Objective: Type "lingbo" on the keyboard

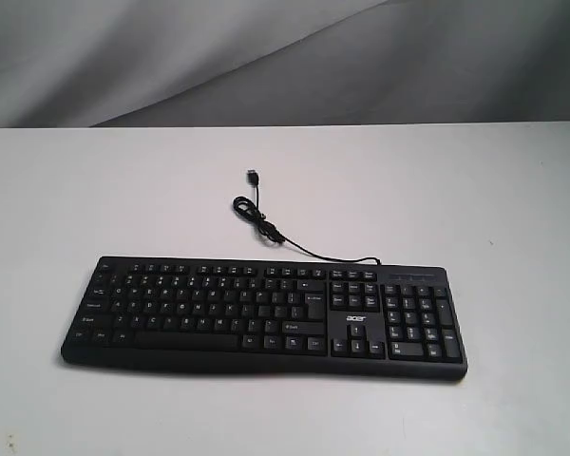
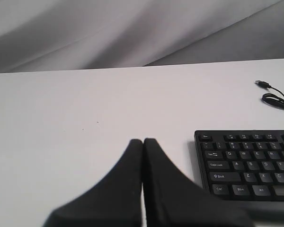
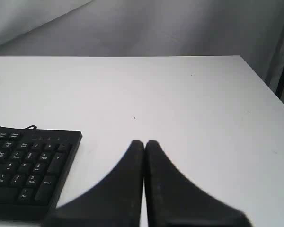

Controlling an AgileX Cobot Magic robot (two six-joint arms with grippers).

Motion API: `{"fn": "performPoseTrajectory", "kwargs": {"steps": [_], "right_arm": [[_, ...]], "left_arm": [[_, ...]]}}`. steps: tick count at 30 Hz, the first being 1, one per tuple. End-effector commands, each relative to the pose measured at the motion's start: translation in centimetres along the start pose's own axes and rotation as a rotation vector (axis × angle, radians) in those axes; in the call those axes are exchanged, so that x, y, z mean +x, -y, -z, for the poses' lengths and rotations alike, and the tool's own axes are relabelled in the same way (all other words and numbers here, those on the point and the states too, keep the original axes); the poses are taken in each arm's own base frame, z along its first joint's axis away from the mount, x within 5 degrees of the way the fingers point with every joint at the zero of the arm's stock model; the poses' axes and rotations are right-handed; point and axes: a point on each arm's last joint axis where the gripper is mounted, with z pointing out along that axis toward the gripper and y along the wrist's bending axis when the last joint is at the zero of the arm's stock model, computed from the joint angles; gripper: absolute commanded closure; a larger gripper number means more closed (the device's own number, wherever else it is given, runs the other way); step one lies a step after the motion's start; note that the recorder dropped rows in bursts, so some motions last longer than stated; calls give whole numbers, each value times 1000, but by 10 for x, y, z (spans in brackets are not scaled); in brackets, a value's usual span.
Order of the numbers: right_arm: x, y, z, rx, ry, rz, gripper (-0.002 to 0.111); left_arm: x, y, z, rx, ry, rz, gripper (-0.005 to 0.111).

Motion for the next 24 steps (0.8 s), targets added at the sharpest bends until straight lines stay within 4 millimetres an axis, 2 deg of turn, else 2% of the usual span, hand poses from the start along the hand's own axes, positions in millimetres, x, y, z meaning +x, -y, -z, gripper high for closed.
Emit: {"fn": "performPoseTrajectory", "kwargs": {"steps": [1,12,19,24], "right_arm": [[1,0,0,-2,0,-6,108],[-2,1,0,8,30,32,108],[-38,-2,9,-10,445,38,108],[-46,-2,13,-14,534,39,108]], "left_arm": [[1,0,-1,3,-5,5,106],[1,0,-1,3,-5,5,106],[1,0,-1,3,-5,5,106],[1,0,-1,3,-5,5,106]]}}
